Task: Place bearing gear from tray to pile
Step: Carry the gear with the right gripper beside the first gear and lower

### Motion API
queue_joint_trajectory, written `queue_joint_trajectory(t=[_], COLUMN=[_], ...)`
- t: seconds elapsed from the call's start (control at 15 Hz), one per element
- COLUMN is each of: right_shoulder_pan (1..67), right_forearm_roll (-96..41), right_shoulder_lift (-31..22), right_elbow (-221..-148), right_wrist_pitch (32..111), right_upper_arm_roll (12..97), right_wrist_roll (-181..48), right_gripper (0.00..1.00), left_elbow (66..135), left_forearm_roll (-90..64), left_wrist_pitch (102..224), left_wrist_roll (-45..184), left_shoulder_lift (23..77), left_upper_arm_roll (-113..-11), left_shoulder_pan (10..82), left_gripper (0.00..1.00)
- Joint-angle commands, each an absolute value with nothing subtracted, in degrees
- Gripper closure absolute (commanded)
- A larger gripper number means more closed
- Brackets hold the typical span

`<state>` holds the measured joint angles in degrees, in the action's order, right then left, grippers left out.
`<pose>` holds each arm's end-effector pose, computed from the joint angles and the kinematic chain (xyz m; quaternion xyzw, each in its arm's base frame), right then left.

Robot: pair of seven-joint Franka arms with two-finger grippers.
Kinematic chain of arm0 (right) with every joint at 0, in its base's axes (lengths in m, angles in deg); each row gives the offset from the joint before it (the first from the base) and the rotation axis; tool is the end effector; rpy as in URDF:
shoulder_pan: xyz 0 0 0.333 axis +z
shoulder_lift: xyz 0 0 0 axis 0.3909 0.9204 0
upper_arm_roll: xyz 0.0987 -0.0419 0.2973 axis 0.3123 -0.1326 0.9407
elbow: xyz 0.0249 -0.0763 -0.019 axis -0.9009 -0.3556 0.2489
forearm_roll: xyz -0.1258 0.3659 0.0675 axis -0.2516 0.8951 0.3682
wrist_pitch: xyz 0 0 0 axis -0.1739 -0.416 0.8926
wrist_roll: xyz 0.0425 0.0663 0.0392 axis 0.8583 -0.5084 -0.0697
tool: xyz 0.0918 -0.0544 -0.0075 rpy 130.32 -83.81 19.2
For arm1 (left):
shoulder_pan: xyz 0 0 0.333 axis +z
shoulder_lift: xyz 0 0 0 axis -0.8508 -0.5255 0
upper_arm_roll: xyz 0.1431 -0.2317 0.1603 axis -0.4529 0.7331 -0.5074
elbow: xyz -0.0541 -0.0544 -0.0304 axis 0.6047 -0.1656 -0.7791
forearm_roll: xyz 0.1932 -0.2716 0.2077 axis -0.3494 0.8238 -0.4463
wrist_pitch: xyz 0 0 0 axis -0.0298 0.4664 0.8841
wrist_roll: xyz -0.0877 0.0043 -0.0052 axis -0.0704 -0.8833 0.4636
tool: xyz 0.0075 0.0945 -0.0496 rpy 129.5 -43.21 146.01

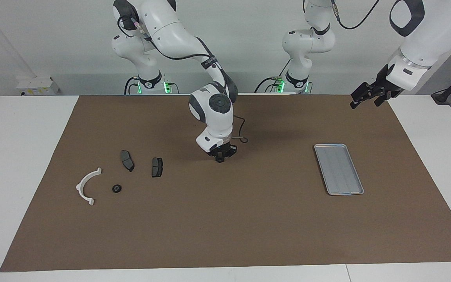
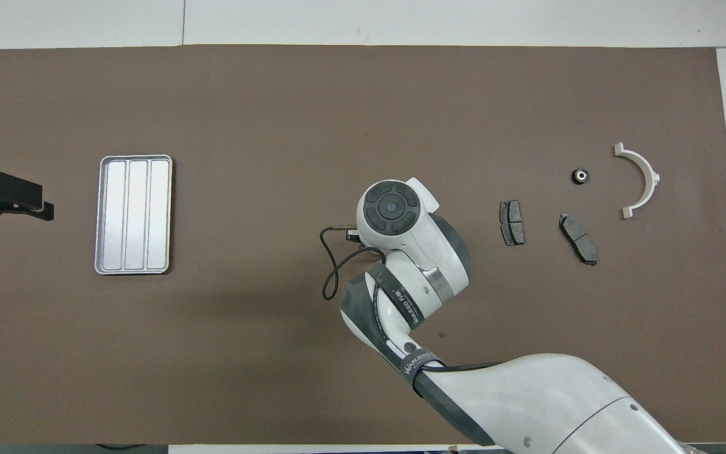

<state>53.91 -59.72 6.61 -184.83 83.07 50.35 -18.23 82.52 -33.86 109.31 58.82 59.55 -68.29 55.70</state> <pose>0.5391 0.3603 0.2885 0.9987 -0.0509 -0.0075 0.0031 0.5436 0.0004 0.6083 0.9967 0.0455 -0.0561 0.0377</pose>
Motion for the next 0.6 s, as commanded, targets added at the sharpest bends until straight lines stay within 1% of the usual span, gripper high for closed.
queue_joint_trajectory(t=[0.0, 0.13, 0.33, 0.53], right_shoulder_pan=[50.36, 47.28, 38.68, 31.03], right_forearm_roll=[-59.27, -59.27, -59.27, -59.27], right_shoulder_lift=[5.31, 4.34, 3.99, 3.81], right_elbow=[-185.32, -183.66, -177.69, -175.56], right_wrist_pitch=[82.49, 79.60, 72.39, 70.62], right_upper_arm_roll=[50.71, 50.63, 50.71, 50.71], right_wrist_roll=[-24.02, -29.54, -43.67, -56.78], right_gripper=[1.00, 1.00, 1.00, 1.00], left_elbow=[82.78, 83.21, 83.39, 84.88], left_forearm_roll=[-36.44, -37.49, -38.63, -38.73], left_wrist_pitch=[110.19, 111.33, 111.51, 113.88], left_wrist_roll=[57.41, 57.24, 57.15, 57.15], left_shoulder_lift=[60.57, 60.65, 60.48, 60.22], left_upper_arm_roll=[-66.81, -66.63, -66.28, -65.75], left_shoulder_pan=[56.71, 56.71, 56.71, 56.63], left_gripper=[0.00, 0.00, 0.00, 0.00])
